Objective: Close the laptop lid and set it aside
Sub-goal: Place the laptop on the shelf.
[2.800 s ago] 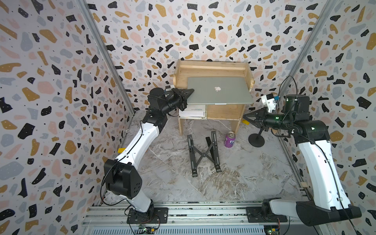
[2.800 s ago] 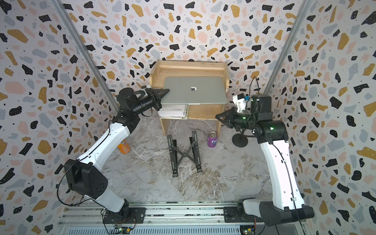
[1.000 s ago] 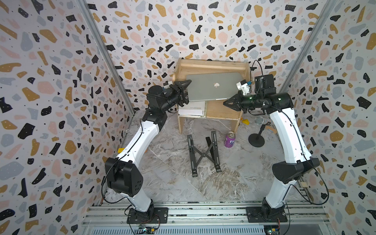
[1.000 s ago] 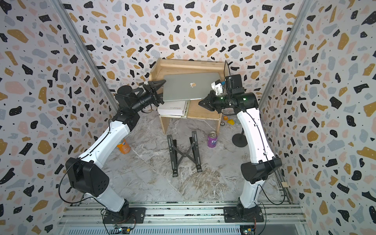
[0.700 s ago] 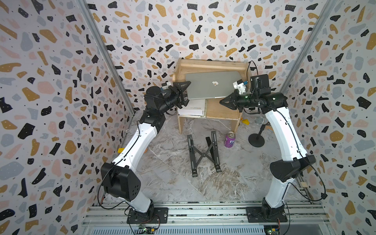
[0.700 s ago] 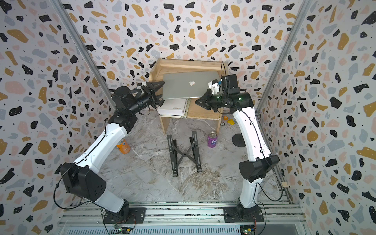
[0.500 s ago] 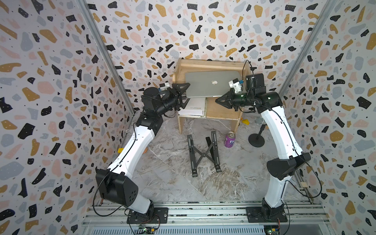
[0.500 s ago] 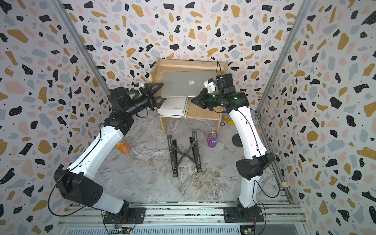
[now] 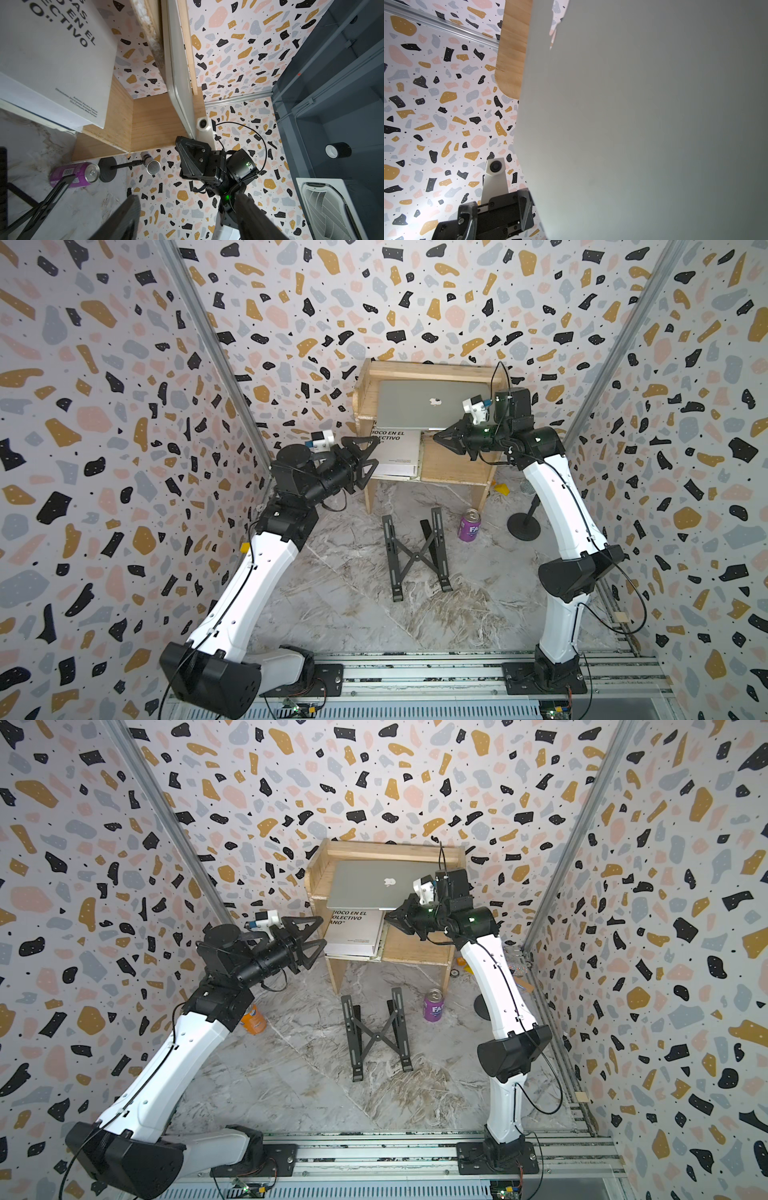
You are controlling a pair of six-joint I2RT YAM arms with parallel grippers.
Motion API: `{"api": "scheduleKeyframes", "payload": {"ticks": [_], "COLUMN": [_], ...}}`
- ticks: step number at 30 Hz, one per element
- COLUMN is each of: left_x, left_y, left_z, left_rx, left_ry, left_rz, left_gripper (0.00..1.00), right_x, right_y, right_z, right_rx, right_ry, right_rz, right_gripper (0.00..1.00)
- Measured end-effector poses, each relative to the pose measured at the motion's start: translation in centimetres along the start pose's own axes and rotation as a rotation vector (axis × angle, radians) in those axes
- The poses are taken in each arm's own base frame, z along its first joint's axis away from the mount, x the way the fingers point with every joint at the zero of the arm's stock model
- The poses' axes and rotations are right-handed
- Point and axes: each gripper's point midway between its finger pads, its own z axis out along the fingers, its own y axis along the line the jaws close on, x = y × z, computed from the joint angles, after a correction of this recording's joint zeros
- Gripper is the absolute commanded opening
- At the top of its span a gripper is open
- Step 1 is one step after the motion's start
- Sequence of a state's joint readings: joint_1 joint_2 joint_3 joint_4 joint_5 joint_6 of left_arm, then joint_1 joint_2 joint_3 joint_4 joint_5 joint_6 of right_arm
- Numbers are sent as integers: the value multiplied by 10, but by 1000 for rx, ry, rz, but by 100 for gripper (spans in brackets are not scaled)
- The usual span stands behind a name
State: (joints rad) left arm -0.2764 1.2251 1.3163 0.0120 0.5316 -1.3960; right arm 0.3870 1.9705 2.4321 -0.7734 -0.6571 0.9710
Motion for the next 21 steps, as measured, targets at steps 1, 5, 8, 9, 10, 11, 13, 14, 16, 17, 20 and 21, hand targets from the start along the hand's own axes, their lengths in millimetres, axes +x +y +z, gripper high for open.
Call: {"api": "scheduleKeyframes", "payload": {"ticks": [1,5,8,9,10,11,13,14,16,17,20,21], "left_x": [2,10,17,19,21,23,28,30,35,37,42,43], "left_y": [2,8,15,19,22,25,32,36,44,47,55,57], "left_z": [-5,-19,-28,-31,-33,-36,-40,-43,-48,-50,-56,-57], "left_rx": [-5,-15,-23,-29,-33,-39,-49,-53,-61,-64,-72,-74], "left_ry": [-4,-15,-14,-12,-11,-10,-7,-7,-5,-5,-2,-1], "left_rz": [6,21,23,21,22,22,21,20,16,14,10,9], "left_gripper": [73,73,73,74,74,73,74,74,74,74,74,74], "right_x": [0,-2,-4,-5,-6,-7,-9,-10,-11,-12,-11,-11], "right_y": [0,3,5,6,6,7,7,7,8,9,11,12], "right_z": [1,8,13,15,16,17,20,21,23,23,25,25], "right_rx": [-1,-8,-15,-17,-19,-22,-24,-27,-33,-35,-42,-44], "right_ry": [-3,-19,-30,-36,-40,-45,-54,-58,-64,-65,-65,-64], "right_rz": [3,3,2,0,0,-3,-3,-2,-5,-6,-12,-15], "right_gripper": [0,0,0,0,0,0,0,0,0,0,0,0]}}
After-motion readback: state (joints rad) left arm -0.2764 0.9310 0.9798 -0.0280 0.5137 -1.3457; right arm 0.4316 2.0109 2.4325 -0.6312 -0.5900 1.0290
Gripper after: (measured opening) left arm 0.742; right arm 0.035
